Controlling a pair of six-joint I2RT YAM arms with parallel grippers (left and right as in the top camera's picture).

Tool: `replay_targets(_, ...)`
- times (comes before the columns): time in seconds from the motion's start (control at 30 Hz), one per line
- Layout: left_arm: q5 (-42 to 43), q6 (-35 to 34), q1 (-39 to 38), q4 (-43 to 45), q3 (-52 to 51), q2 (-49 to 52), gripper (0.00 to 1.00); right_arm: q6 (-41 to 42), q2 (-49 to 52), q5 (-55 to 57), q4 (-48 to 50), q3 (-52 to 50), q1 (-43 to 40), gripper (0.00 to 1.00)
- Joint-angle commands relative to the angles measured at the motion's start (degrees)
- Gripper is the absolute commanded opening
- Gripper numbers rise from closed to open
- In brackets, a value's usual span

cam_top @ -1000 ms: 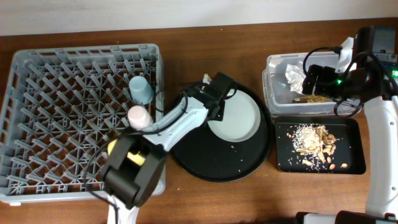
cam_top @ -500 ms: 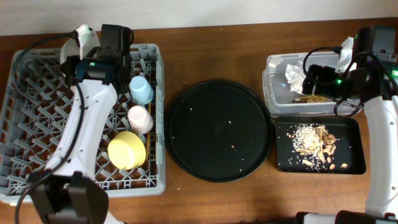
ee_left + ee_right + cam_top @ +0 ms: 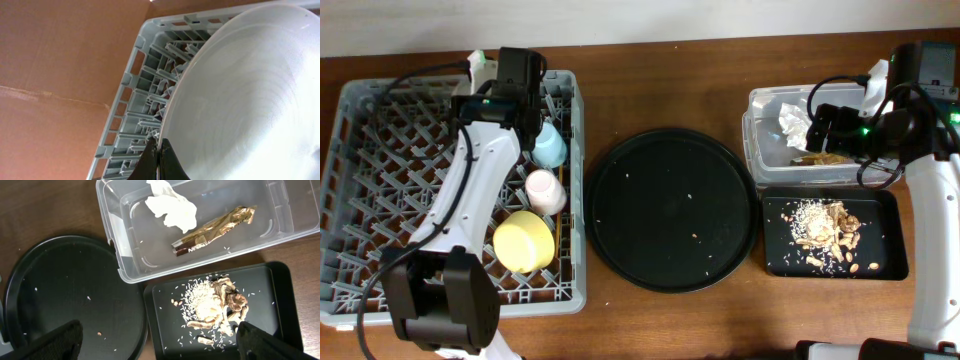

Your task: Sort waste into correct bins and load items into the dishwasher rack

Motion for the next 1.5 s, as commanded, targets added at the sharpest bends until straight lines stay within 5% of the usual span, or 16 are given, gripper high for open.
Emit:
replay_targets(0.0, 1.11, 0.52, -0.87, 0.72, -0.17, 0.48, 0.16, 0.28, 0.00, 0.31, 0.00, 0.26, -0.07, 0.99)
replay_targets(0.1, 2.54, 0.50, -1.92, 0.76, -0.17, 0.48, 0.44, 0.28, 0.00, 0.28, 0.00, 0.26, -0.07, 0.99)
replay_targets(0.2, 2.95, 0.48, -1.90, 1.68, -0.07, 0.22, 0.97, 0.28, 0.00, 0.31, 0.00, 0.26, -0.07, 0.99)
replay_targets(0.23, 3.74, 0.48, -1.90, 2.16, 0.02, -0.70, 0.99, 0.26, 0.00, 0.31, 0.00, 0.26, -0.07, 0.99)
replay_targets(0.43, 26.95, -8.76, 3.26, 2.60, 2.19, -18.27, 0.99, 0.28, 0.00, 0.31, 0.00, 0.26, -0.07, 0.99)
replay_targets(0.5, 48.65, -10.25, 7.21, -1.03, 2.16, -25.09, 0.99, 0.26, 0.00, 0.31, 0.00, 0.26, -0.07, 0.99)
replay_targets(0.57, 55.93, -10.21, 9.31, -1.97, 2.16, -26.69, 0.99, 0.28, 0.00, 0.31, -0.02, 0.26, -0.07, 0.99)
replay_targets(0.93, 54.82, -10.23, 9.42, -11.47, 1.92, -26.56, 0.99, 0.28, -0.52, 0.31, 0.00, 0.20, 1.20, 0.99)
replay_targets(1.07, 54.82, -10.21, 9.42, -11.47, 1.92, -26.56, 0.99, -0.81, -12.41, 1.73, 0.63, 0.20, 17.66, 0.99)
replay_targets(1.17, 54.82, -10.23, 9.42, -11.47, 1.92, -26.56, 0.99, -1.90, -23.30, 13.38, 11.08, -0.57, 26.25, 0.99)
replay_targets(1.27, 54.82, -10.23, 9.42, -11.58, 1.92, -26.56, 0.99, -4.52, -37.62, 13.00, 30.95, -15.56, 23.78, 0.99)
replay_targets(1.47, 54.82, -10.23, 9.42, -11.58, 1.92, -26.56, 0.99, -4.26, -78.25, 9.05, 68.15, -68.61, 14.69, 0.99)
